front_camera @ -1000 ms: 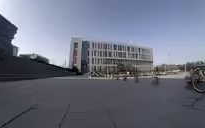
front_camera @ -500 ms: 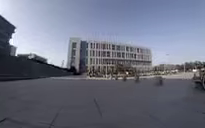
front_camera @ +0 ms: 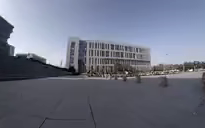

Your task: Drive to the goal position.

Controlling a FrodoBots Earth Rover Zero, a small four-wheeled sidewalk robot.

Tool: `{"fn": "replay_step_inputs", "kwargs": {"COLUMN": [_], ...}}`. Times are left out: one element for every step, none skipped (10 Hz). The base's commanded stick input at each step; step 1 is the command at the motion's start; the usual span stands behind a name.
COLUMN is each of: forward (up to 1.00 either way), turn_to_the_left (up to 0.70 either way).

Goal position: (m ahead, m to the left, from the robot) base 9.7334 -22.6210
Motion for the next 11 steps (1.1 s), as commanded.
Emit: {"fn": "replay_step_inputs", "kwargs": {"forward": [1.00, 1.00, 1.00, 1.00, 1.00, 1.00, 1.00, 1.00, 1.00, 1.00, 1.00], "turn_to_the_left": [0.01, 0.01, 0.01, 0.01, 0.01, -0.02, -0.27, -0.21, 0.01, -0.12, -0.39]}}
